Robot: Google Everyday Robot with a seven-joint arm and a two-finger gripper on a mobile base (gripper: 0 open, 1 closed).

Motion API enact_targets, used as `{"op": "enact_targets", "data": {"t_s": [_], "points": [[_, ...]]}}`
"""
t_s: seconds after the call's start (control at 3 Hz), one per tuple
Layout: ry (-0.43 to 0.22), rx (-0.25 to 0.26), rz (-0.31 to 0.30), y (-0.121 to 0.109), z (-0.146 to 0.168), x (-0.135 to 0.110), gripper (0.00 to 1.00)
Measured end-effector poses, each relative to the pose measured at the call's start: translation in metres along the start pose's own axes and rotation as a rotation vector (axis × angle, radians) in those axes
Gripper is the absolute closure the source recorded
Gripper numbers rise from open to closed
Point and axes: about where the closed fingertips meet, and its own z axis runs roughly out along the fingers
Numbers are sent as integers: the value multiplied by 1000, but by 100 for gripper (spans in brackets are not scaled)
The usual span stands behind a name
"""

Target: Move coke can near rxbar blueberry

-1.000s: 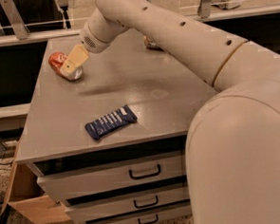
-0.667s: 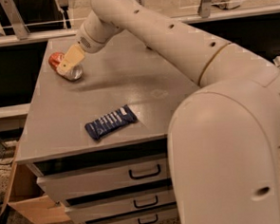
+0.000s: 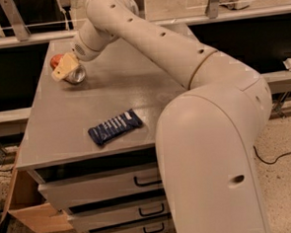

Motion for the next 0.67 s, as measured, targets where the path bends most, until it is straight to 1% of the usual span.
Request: {"op": "enact_targets", "data": {"t_s": [0.33, 0.67], "points": [[14, -31, 15, 11, 10, 4, 40], [12, -34, -2, 18, 8, 2, 63]]}}
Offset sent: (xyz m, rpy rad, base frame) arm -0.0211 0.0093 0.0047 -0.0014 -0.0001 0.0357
